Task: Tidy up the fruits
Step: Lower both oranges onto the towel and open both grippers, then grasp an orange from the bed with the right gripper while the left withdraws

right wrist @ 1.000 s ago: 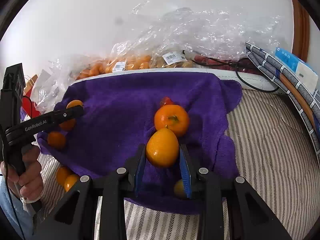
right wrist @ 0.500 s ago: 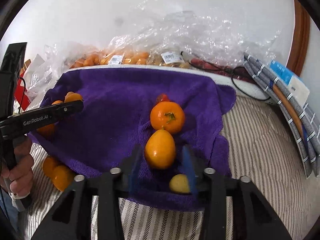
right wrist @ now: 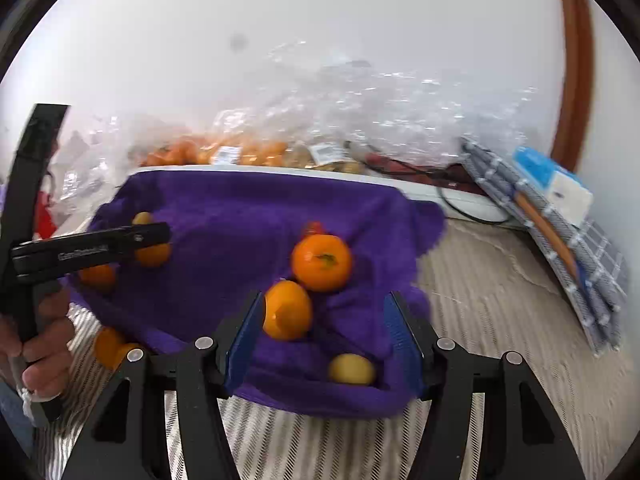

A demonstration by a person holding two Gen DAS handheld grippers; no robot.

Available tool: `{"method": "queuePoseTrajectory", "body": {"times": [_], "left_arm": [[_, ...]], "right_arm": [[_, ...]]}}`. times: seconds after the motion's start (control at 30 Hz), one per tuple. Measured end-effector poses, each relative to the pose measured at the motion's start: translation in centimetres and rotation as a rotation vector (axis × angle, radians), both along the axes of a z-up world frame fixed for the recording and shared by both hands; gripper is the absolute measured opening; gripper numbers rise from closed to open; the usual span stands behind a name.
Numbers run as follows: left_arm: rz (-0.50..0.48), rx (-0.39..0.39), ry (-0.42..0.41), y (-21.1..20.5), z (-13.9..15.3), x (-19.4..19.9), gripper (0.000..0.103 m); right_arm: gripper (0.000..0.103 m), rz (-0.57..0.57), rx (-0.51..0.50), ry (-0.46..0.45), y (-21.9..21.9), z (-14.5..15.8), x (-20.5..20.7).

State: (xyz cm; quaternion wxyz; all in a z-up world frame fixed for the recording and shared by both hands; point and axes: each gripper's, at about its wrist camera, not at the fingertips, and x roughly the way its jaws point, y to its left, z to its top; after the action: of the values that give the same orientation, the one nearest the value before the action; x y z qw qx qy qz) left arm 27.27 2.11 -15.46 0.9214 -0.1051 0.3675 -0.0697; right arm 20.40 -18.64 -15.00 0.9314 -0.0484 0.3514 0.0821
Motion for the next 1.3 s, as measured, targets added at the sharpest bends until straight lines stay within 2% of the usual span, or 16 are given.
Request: {"method": "queuePoseTrajectory", "body": {"times": [0.13, 0.27, 0.33, 0.4, 0.5, 0.63, 0.8, 1.03, 1.3], "left_arm": [[0.007, -0.01, -0.021, 0.4, 0.7, -0.4, 0.046], [-0.009, 0.016, -0.041, 0.5, 2.3, -1.2, 0.046], [-0.025, 0.017, -0.072, 0.7, 3.9, -2.1, 0.046], [-0.018, 0.063, -0.096, 1.1, 5.6, -3.8, 0.047], [-0.009, 0.118, -0.097, 2.3, 6.4, -6.3, 0.048], [0.004, 0.136, -0.109, 5.2, 5.7, -9.6, 0.052], [0.082, 0.191, -0.059, 8.5, 3.3, -11.9, 0.052], [0.144, 0.169, -0.009, 11.5, 1.5, -12.5, 0.052], [0.188, 0.076, -0.001, 13.4, 0.6, -12.3, 0.052]], "right_arm": [[0.061, -0.072, 0.002, -0.011, 0.0, 1.3, -1.9], [0.061, -0.049, 0.051, 0.017, 1.4, 1.9, -4.4], [0.056, -0.041, 0.056, 0.036, 2.4, 1.7, -5.4], [0.052, -0.018, 0.06, 0.043, 3.5, 1.4, -6.4], [0.046, 0.023, 0.066, 0.057, 4.9, 0.9, -7.4], [0.034, 0.062, 0.112, 0.1, 6.4, -0.1, -7.4], [0.033, 0.091, 0.128, 0.15, 8.1, -1.6, -6.8], [0.033, 0.106, 0.117, 0.179, 9.6, -2.5, -5.6], [0.033, 0.11, 0.076, 0.166, 10.3, -2.5, -5.1]]}}
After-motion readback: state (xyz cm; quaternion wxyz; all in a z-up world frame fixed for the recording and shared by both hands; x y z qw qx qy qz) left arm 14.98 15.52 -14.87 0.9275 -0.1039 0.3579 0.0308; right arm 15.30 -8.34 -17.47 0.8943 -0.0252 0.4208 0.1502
